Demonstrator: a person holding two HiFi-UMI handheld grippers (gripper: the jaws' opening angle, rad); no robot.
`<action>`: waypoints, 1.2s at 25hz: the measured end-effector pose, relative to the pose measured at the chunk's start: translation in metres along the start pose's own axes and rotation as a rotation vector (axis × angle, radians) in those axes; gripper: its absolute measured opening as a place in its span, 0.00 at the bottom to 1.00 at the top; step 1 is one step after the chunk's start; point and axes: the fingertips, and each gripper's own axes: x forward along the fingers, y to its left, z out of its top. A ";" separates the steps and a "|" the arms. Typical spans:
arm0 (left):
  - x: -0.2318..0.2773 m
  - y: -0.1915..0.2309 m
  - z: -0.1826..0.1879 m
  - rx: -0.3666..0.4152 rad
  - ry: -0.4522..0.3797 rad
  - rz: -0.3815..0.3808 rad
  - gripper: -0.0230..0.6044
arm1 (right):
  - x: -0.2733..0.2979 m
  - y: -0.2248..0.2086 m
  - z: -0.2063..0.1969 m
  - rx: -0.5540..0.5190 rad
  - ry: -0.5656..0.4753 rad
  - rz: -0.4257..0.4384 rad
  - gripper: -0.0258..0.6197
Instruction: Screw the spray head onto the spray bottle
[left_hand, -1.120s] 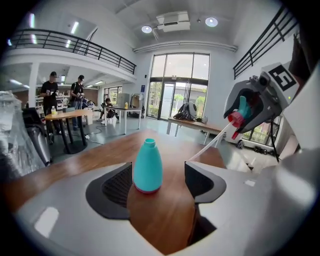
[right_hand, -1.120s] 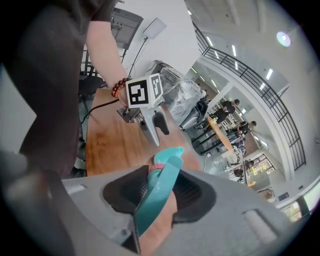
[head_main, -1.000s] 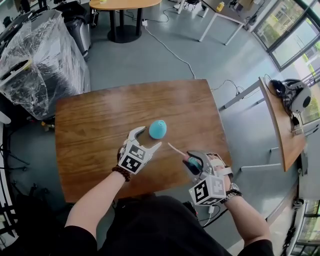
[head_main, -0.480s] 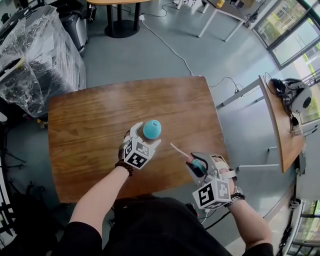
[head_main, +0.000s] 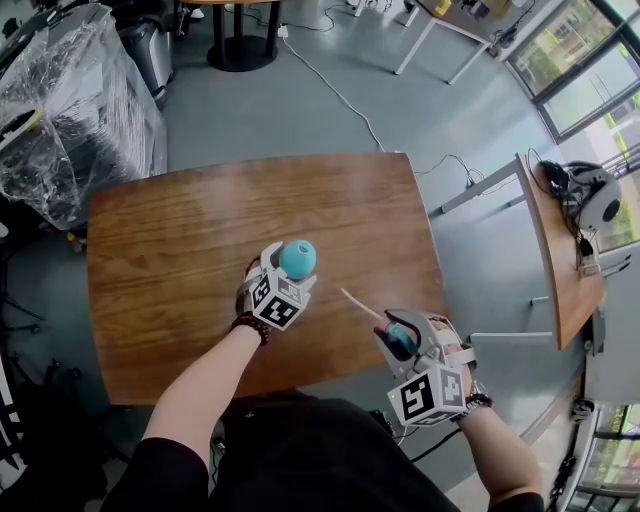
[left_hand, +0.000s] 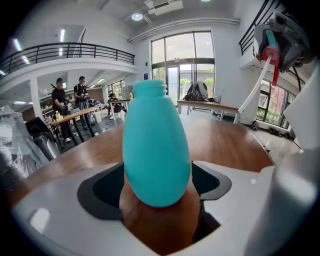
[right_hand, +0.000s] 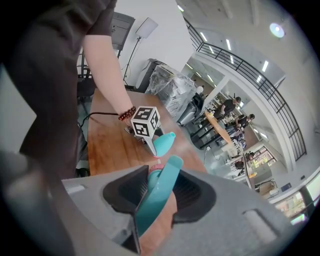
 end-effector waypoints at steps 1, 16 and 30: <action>0.001 0.001 -0.002 0.000 0.005 0.003 0.74 | 0.000 0.000 0.001 0.002 0.000 0.000 0.25; -0.036 0.006 -0.006 0.118 0.063 -0.004 0.70 | -0.010 -0.011 0.027 0.039 -0.067 -0.013 0.25; -0.131 0.041 -0.052 0.474 0.253 0.081 0.70 | -0.023 -0.001 0.128 0.009 -0.231 0.031 0.25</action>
